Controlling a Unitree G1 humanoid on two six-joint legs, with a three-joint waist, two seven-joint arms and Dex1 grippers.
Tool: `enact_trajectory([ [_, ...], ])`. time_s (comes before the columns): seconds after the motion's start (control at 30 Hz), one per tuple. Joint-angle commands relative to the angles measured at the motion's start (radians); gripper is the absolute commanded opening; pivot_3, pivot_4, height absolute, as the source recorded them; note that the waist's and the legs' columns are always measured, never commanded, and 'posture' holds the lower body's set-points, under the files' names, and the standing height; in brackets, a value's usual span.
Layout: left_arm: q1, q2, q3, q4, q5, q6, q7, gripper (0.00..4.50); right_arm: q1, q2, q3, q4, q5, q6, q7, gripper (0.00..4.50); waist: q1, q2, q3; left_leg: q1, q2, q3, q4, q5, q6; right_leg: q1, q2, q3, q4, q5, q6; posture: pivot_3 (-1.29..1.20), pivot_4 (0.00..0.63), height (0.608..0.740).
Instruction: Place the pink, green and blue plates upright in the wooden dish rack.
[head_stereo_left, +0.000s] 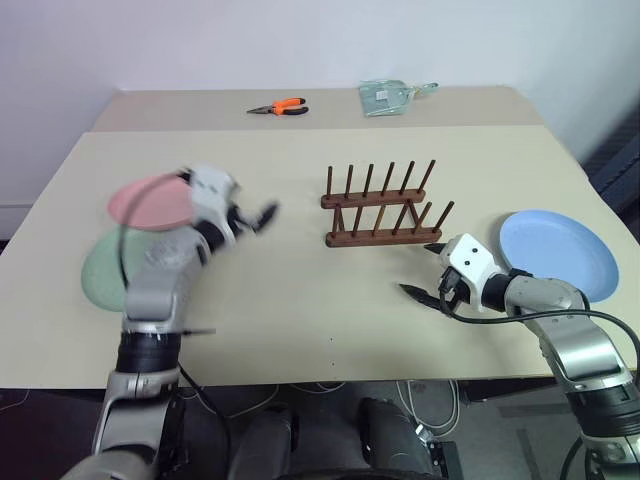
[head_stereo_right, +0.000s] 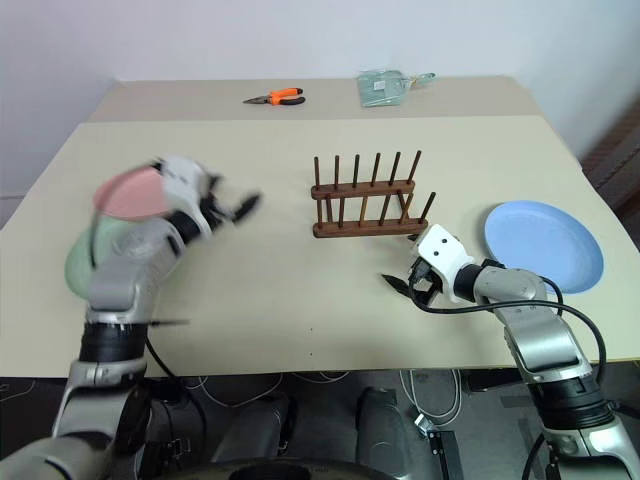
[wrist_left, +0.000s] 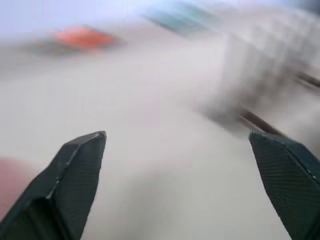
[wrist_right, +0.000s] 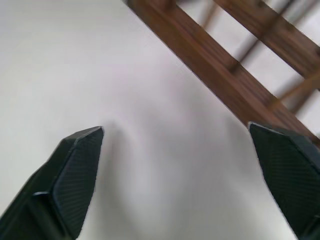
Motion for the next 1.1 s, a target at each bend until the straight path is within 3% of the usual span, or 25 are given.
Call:
enact_trajectory([
  [0.03, -0.078, -0.014, 0.160, -0.011, 0.047, 0.106, 0.290, 4.42, -0.018, 0.005, 0.009, -0.011, -0.008, -0.011, 0.002, 4.50, -0.005, 0.000, 0.000, 0.000, 0.000, 0.000, 0.000, 0.000, 0.000, 0.000, 0.000, 0.000, 0.000, 0.000, 0.001, 0.00, 0.150, 0.740],
  [0.27, -0.124, -0.114, 0.457, -0.100, -0.062, 0.309, 0.561, 4.42, -0.083, 0.021, 0.040, 0.050, -0.023, -0.046, 0.012, 4.50, -0.004, -0.002, 0.001, -0.001, -0.001, 0.001, -0.002, 0.001, -0.002, -0.002, 0.000, 0.001, 0.000, 0.001, -0.002, 0.00, 0.150, 0.740],
  [0.5, -0.147, -0.207, 0.645, -0.110, -0.239, 0.410, 0.641, 4.42, -0.103, 0.032, 0.048, 0.075, -0.045, -0.076, 0.014, 4.50, 0.009, -0.006, 0.001, -0.001, -0.001, 0.000, -0.001, 0.001, -0.002, -0.001, 0.000, 0.000, 0.000, 0.001, -0.002, 0.00, 0.150, 0.740],
  [0.6, -0.152, -0.210, 0.662, -0.090, -0.279, 0.409, 0.658, 3.55, -0.093, 0.032, 0.040, 0.068, -0.055, -0.084, 0.000, 4.50, 0.012, -0.006, 0.001, -0.001, -0.001, 0.000, -0.001, 0.001, -0.002, -0.001, 0.000, 0.000, 0.000, 0.001, -0.002, 0.00, 0.150, 0.740],
  [0.73, -0.168, -0.201, 0.650, -0.058, -0.322, 0.408, 0.656, 1.58, -0.070, 0.015, 0.012, 0.024, -0.053, -0.082, -0.013, 4.50, 0.017, -0.006, 0.001, 0.000, -0.001, 0.001, -0.001, 0.001, -0.003, -0.001, 0.000, 0.000, 0.000, 0.001, -0.002, 0.00, 0.150, 0.740],
  [0.83, -0.163, -0.185, 0.581, -0.071, -0.354, 0.397, 0.584, 0.07, -0.061, -0.024, -0.046, -0.051, 0.032, -0.023, 0.043, 4.50, 0.020, -0.007, 0.002, -0.001, -0.001, 0.001, -0.001, 0.001, -0.003, -0.001, 0.000, 0.000, 0.000, 0.001, -0.002, 0.00, 0.150, 0.740],
  [1.0, -0.158, -0.189, 0.351, -0.213, -0.423, 0.345, 0.354, 0.03, -0.186, -0.042, -0.106, -0.179, 0.117, 0.034, 0.043, 4.50, 0.018, -0.010, 0.004, -0.001, -0.001, 0.001, -0.001, 0.001, -0.003, -0.001, 0.000, 0.000, 0.000, 0.002, -0.003, 0.00, 0.150, 0.740],
  [1.1, -0.163, -0.221, 0.160, -0.277, -0.424, 0.368, 0.288, 0.03, -0.345, -0.004, -0.023, -0.205, 0.032, -0.021, -0.008, 4.50, 0.016, -0.009, 0.004, -0.001, -0.001, 0.001, -0.002, 0.001, -0.003, -0.002, 0.000, 0.000, 0.000, 0.002, -0.003, 0.00, 0.150, 0.740],
])
